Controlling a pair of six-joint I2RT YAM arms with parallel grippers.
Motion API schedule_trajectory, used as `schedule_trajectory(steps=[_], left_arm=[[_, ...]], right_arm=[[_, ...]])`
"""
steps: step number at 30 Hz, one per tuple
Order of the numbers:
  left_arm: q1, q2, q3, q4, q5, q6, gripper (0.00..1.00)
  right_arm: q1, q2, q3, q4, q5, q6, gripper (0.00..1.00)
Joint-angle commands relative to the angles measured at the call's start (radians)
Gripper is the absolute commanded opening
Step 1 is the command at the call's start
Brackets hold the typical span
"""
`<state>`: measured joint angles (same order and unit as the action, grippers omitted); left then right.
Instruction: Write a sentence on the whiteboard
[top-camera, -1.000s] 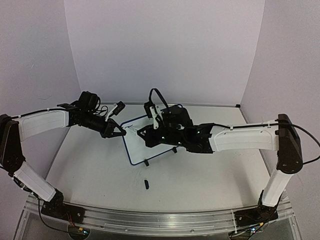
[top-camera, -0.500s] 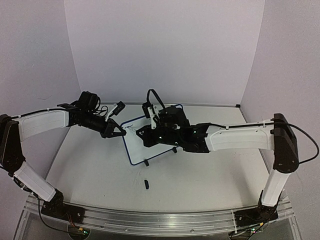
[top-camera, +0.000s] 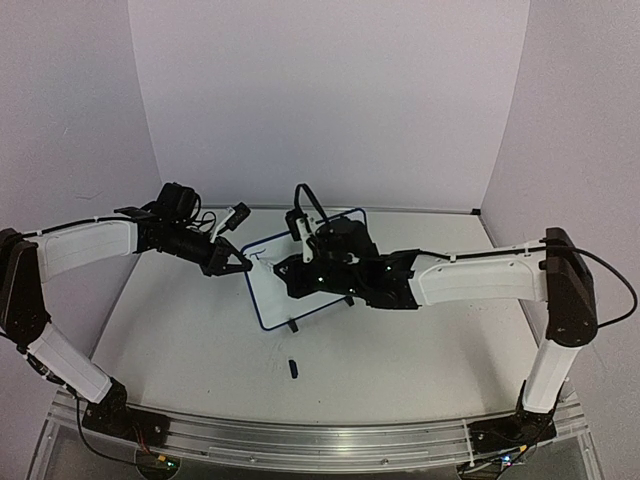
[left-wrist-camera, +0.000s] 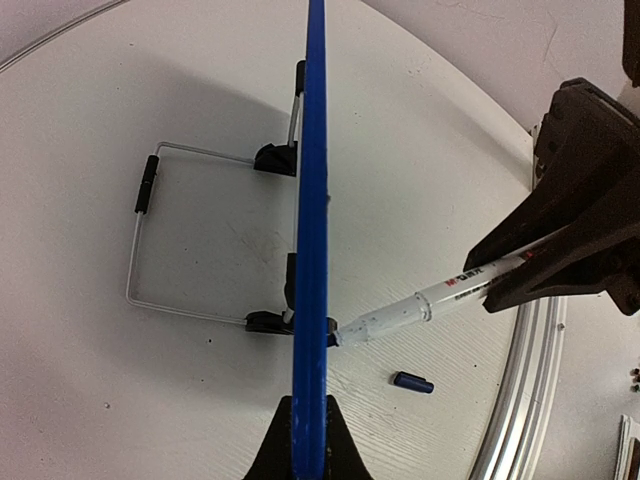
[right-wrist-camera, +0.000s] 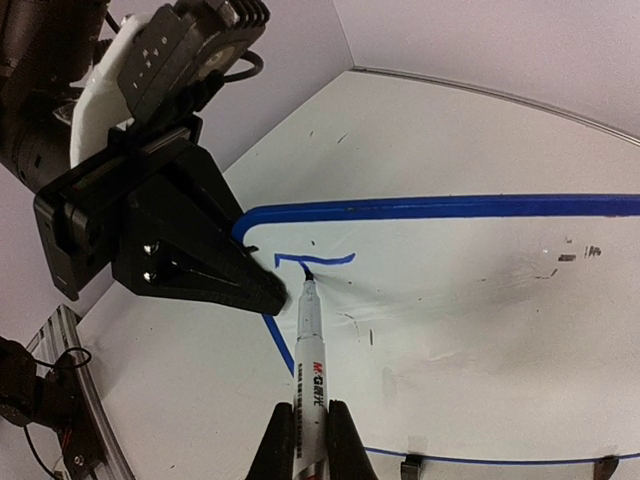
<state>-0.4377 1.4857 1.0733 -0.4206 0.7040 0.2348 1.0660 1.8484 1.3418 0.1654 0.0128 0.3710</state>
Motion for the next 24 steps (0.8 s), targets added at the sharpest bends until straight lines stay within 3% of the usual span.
schedule_trajectory(steps=[1, 24], left_arm=[[-0.004, -0.022, 0.023, -0.051, -0.037, 0.013, 0.0], [-0.005, -0.026, 0.023, -0.053, -0.04, 0.014, 0.0]], right_arm=[[0.005, 0.003, -0.054, 0.003, 0.004, 0.032, 0.0], [0.015, -0.073, -0.107, 0.038, 0.036, 0.023, 0.0]])
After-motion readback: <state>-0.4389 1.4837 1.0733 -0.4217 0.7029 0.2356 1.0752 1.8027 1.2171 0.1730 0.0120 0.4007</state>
